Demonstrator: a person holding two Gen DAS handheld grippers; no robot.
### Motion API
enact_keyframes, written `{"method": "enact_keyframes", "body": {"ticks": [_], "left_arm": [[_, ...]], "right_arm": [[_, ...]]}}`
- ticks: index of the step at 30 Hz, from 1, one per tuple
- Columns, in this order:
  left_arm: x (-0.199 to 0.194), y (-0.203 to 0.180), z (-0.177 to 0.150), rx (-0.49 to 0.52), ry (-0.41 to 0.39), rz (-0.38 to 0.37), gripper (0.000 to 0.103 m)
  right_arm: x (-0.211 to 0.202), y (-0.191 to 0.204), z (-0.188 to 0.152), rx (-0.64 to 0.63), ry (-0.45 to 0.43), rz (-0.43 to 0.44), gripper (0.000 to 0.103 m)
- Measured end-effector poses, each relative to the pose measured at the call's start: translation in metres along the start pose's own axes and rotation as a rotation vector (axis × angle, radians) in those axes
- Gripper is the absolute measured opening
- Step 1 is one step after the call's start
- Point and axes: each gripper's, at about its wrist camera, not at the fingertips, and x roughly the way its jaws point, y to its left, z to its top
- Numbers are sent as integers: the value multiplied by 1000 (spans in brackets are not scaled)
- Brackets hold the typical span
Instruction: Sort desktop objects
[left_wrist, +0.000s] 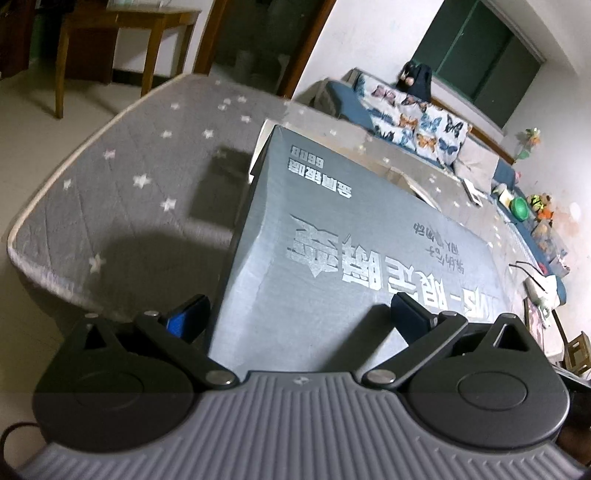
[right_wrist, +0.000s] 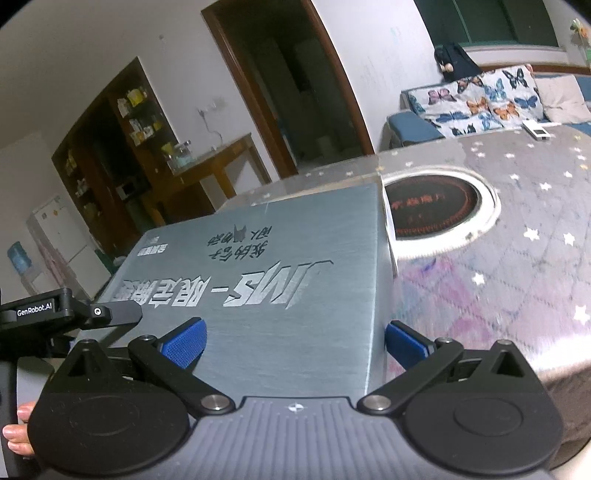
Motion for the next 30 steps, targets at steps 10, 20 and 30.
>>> {"method": "enact_keyframes", "body": {"ticks": [10,20,30], "left_arm": [[23,13,-8,-38,104,28,103],[53,22,-1,-69,182,41,103],[67,33,-1,-124,239,37,103]], "right_arm": [[8,-9,-22,25,90,-2,103],[33,-12,-16,7,148,-28,103],[46,-9,-10,-43,171,-65,103]]}}
